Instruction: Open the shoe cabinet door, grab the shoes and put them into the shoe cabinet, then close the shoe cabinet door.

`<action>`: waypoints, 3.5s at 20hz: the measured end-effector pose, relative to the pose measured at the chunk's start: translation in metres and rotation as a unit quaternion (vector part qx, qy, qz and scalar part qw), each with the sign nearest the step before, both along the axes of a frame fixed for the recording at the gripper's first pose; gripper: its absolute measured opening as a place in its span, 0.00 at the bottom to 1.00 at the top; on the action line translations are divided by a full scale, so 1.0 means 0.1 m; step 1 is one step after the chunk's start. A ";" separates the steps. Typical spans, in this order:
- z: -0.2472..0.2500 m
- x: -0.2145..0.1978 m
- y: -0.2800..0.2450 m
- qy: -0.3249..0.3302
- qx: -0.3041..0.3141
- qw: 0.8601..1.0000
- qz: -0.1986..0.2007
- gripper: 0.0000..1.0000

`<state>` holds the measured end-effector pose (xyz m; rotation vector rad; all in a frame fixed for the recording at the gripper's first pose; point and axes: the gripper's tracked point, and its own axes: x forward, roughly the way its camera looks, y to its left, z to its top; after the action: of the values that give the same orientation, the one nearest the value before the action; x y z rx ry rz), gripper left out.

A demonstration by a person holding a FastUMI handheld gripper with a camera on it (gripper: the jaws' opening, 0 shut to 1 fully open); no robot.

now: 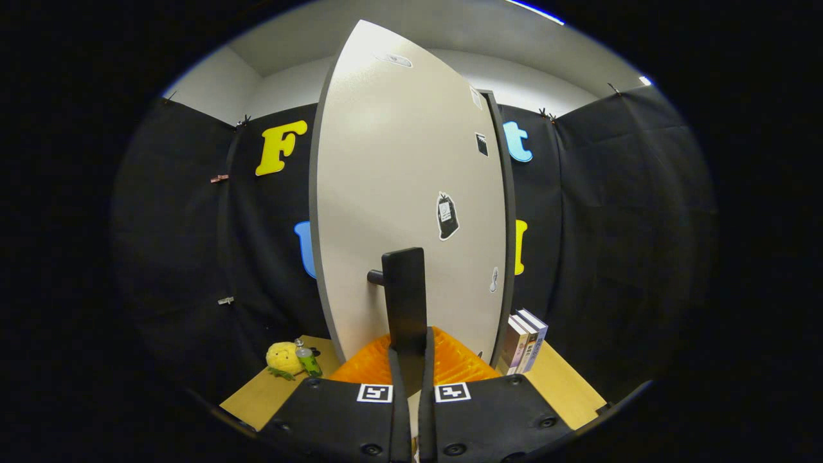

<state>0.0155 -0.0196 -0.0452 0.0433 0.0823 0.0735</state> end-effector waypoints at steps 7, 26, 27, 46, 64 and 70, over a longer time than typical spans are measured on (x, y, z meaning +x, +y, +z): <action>0.02 -0.19 -0.51 0.002 0.000 1.000 -0.026 0.08; 0.02 -0.34 -1.78 0.010 0.043 0.999 -0.031 0.08; 0.02 -0.35 -1.87 0.008 0.042 0.998 -0.038 0.08; 0.54 -1.08 -1.94 -0.066 0.040 0.995 -0.056 0.37; -1.27 -0.89 0.18 0.144 0.020 0.986 0.079 0.99; -2.87 -1.04 0.21 0.287 0.015 0.956 0.057 0.99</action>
<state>-0.0882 0.0015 -0.3325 0.0890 0.6658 0.1756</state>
